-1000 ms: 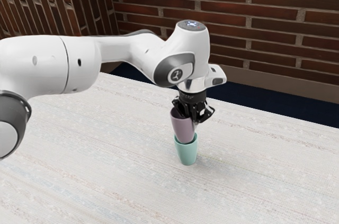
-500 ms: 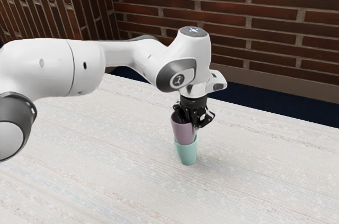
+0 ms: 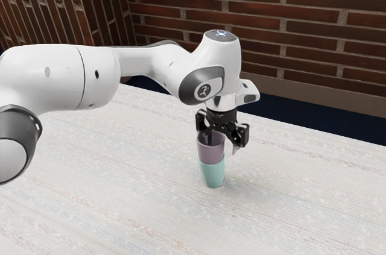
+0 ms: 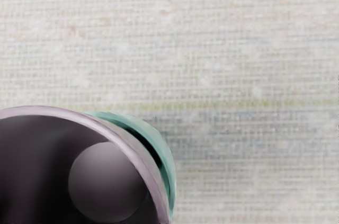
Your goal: Place the left cup onto the right cup
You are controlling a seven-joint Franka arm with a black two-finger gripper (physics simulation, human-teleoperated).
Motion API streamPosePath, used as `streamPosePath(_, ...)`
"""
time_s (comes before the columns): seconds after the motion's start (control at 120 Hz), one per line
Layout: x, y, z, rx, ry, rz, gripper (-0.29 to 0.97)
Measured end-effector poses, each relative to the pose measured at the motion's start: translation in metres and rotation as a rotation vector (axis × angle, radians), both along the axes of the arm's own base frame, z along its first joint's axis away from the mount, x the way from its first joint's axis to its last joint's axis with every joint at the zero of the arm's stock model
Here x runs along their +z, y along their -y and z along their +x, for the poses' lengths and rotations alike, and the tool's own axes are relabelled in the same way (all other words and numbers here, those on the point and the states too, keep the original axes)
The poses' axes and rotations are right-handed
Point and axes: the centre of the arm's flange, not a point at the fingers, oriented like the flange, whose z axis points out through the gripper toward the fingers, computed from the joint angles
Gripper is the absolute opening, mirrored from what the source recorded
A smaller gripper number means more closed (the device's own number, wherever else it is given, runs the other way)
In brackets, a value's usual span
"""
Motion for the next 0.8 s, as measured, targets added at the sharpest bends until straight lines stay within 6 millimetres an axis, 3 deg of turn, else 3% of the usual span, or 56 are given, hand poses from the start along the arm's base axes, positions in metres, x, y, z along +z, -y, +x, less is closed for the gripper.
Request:
streamPosePath(0.175,0.014,0.004,-0.001,-0.009,0.021,-0.007,0.62)
streamPosePath(0.342,0.051,0.009,-0.005,-0.024,0.071,-0.023,0.64)
streamPosePath(0.542,0.113,0.001,-0.021,-0.044,0.113,-0.036,0.65)
streamPosePath(0.8,0.225,-0.023,-0.070,-0.216,0.147,-0.041,0.66)
